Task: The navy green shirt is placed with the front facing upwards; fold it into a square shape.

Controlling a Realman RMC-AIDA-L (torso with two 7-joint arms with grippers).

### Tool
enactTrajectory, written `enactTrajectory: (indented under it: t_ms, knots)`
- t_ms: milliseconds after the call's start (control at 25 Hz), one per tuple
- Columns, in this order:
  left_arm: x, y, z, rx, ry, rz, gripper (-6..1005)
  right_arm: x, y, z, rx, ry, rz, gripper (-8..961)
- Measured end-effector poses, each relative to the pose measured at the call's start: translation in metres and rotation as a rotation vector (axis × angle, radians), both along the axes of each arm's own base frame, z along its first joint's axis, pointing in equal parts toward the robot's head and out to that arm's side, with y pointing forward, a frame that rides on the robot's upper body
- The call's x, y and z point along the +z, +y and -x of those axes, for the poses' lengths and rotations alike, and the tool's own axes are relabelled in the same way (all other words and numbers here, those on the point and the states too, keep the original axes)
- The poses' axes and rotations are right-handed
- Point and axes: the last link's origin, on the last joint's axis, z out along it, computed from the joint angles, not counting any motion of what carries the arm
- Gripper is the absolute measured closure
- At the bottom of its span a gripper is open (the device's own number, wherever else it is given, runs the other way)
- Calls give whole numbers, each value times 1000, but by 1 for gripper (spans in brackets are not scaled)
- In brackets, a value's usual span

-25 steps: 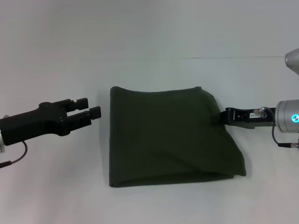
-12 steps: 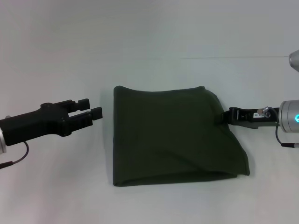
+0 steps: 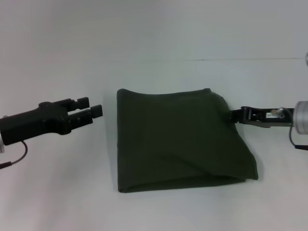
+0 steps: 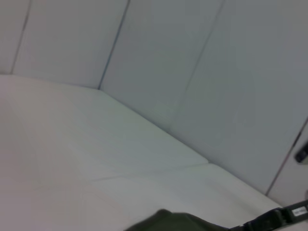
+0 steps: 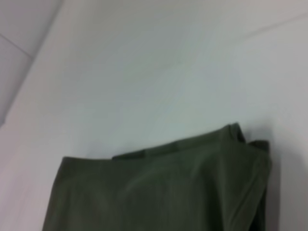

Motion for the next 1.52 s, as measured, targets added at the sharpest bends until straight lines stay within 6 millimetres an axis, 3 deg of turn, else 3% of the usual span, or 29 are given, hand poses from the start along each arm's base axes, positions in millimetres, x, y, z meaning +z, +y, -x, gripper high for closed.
enactTrajectory:
  t_ms: [280,520,680,800,1040,1320,1520]
  knots:
    - [17,8,0,46,-74,-75,353,39,-17,-14,75,82,-161,736]
    - [35,10,-6,26,-204,-164,187,67,-41,-18,233,171,-235,434]
    - [35,6,-13,-19,-234,-171,168,75,-54,-7,402,172,-211,260]
    - [30,0,-15,-69,-220,-161,154,74,-60,-2,503,150,-203,44]
    - [9,-17,-17,-198,-130,-121,144,64,-67,9,658,126,-184,28]
    - [-26,-30,-16,-279,12,57,151,30,-73,27,786,97,-44,15]
    - [-28,-33,-14,-285,47,100,152,18,-73,30,797,82,19,17]
